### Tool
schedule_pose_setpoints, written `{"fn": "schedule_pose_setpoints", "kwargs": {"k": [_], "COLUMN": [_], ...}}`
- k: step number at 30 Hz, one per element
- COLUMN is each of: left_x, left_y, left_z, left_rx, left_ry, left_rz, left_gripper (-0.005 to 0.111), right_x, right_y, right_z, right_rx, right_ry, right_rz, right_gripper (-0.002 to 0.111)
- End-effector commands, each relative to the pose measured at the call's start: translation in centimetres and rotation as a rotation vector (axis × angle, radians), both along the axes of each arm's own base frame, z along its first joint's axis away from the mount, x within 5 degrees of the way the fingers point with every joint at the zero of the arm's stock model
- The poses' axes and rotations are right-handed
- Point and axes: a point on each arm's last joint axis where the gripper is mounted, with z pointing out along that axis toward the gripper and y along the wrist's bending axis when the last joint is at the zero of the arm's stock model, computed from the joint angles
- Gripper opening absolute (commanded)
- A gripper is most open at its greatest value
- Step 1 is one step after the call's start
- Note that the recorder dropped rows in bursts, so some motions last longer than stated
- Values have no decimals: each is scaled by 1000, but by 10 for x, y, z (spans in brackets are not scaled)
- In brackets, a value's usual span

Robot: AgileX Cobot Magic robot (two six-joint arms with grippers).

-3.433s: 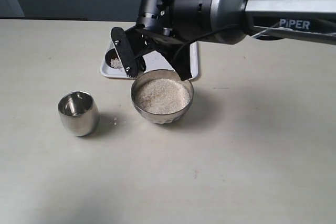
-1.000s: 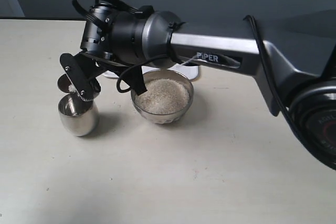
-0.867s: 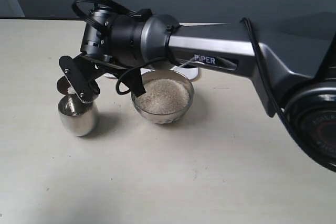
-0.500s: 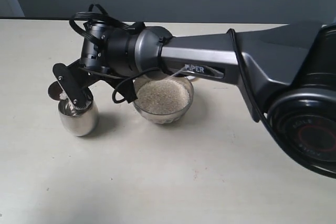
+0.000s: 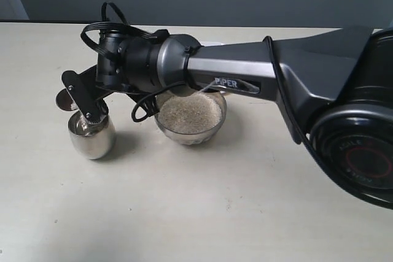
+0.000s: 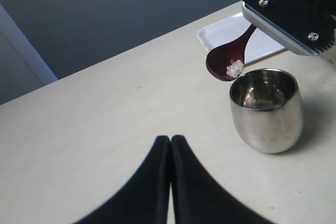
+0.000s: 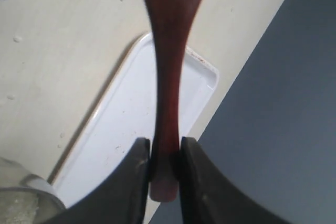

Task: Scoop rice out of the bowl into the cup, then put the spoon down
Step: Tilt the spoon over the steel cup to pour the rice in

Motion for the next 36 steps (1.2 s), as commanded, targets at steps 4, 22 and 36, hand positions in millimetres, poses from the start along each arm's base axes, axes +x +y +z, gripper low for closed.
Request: {"fn": "schedule_pose_setpoints", "kwargs": {"k": [4,22,36], "left_x": [-1,-1,-1], "left_y": [-1,-1,-1], "left_z": [0,0,0], "left_rx": [-5,-5,-5], "left_ry": [-6,-6,-6], "left_rz": [-10,-10,-10], "left_gripper": [0,0,0], "right_x": [3,-6,-6], "right_y": [-1,-11,-8], "right_z": [1,-23,-19], "right_rx": [60,70,121], "right_ry": [-47,3,-42], "right_rz": [-42,-110,-141], "right_gripper": [-1,-1,-1]}}
